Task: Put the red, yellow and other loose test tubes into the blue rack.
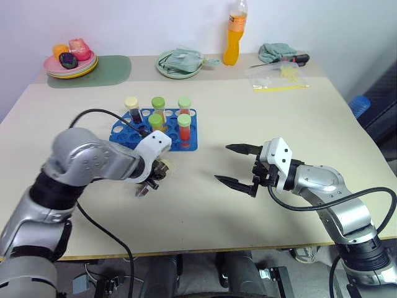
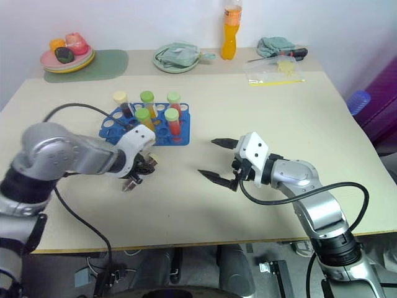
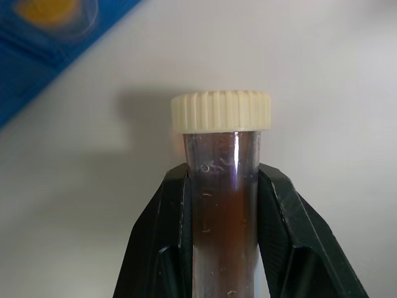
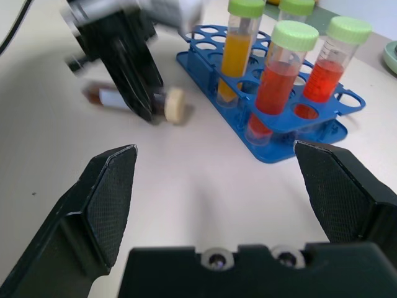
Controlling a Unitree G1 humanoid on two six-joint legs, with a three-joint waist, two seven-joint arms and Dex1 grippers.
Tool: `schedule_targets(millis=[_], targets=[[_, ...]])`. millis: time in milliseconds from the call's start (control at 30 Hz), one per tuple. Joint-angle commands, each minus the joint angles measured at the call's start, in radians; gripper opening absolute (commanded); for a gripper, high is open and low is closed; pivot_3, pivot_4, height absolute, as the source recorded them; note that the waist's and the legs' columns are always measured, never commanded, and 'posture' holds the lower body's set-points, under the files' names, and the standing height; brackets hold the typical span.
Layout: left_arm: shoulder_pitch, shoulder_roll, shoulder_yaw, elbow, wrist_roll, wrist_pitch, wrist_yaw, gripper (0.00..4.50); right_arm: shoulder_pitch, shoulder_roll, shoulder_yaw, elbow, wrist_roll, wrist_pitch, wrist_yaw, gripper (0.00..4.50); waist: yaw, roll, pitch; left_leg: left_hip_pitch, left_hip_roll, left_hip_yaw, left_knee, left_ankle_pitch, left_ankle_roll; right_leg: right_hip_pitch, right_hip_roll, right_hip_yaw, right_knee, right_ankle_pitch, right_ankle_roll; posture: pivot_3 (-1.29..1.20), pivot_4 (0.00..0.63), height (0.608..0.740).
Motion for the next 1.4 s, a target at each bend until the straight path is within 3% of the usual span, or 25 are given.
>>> schedule_targets(millis=[33, 133, 233, 367, 433, 567, 933, 1400], targets=[[0.177, 0.126, 0.196, -0.201, 0.134, -0.301, -0.223, 0.79, -0.011, -0.001, -0.02, -0.03, 0.01, -0.011, 0.001, 4.5, 0.001, 0.0, 0.0, 0.0, 0.0, 0.0, 0.0, 0.0, 0.0, 0.0, 0.0, 0.0, 0.0, 0.0, 0.0, 0.0, 0.15, 0.74], [0.433, 0.106, 0.411, -0.215, 0.275, -0.604, -0.364, 0.79, -0.013, 0.008, -0.017, -0.026, 0.011, -0.012, 0.0, 4.5, 0.007, 0.002, -0.001, 0.001, 0.001, 0.004, -0.002, 0.0, -0.001, -0.001, -0.001, 0.002, 0.0, -0.002, -0.004, 0.0, 0.15, 0.74], [0.454, -0.082, 0.491, -0.135, 0.417, -0.849, -0.25, 0.79, -0.027, 0.026, 0.002, -0.017, 0.009, -0.015, 0.0, 4.5, 0.034, 0.002, -0.001, 0.0, 0.001, 0.003, 0.0, 0.0, -0.001, 0.0, -0.001, 0.0, -0.001, -0.002, -0.005, 0.0, 0.15, 0.74], [0.394, -0.316, 0.429, -0.005, 0.697, -1.094, -0.012, 0.79, -0.057, 0.056, 0.021, 0.002, 0.004, -0.019, 0.0, 4.5, 0.056, 0.001, -0.002, 0.003, 0.0, 0.001, 0.004, 0.001, 0.001, 0.008, -0.001, -0.001, -0.004, -0.002, -0.007, 0.0, 0.15, 0.74], [0.386, -0.386, 0.353, 0.058, 0.841, -1.259, 0.005, 0.79, -0.069, 0.069, 0.03, 0.01, 0.0, -0.02, -0.001, 4.5, 0.057, 0.0, -0.002, 0.004, -0.003, 0.0, 0.004, 0.001, 0.002, 0.011, -0.002, -0.002, -0.006, -0.002, -0.006, 0.0, 0.15, 0.74], [0.367, -0.523, 0.315, 0.198, 0.928, -1.444, 0.019, 0.79, -0.083, 0.084, 0.037, 0.011, -0.001, -0.017, -0.009, 4.5, 0.057, -0.001, -0.002, 0.003, -0.007, -0.001, 0.004, 0.0, 0.004, 0.009, -0.003, -0.002, -0.005, 0.001, -0.002, 0.0, 0.15, 0.74], [0.309, -0.626, 0.299, 0.509, 1.005, -1.687, -0.051, 0.79, -0.06, 0.082, 0.029, -0.025, -0.003, -0.001, -0.041, 4.5, 0.055, 0.0, -0.002, 0.002, -0.007, -0.001, 0.003, 0.0, 0.004, 0.007, -0.003, -0.002, -0.002, 0.001, -0.001, 0.0, 0.15, 0.74], [0.28, -0.675, 0.287, 0.588, 1.034, -1.756, -0.101, 0.79, -0.062, 0.087, 0.036, -0.029, 0.0, 0.003, -0.05, 4.5, 0.055, 0.0, -0.002, 0.002, -0.007, -0.002, 0.004, 0.0, 0.004, 0.007, -0.002, -0.003, -0.002, 0.002, 0.0, 0.0, 0.15, 0.74]])
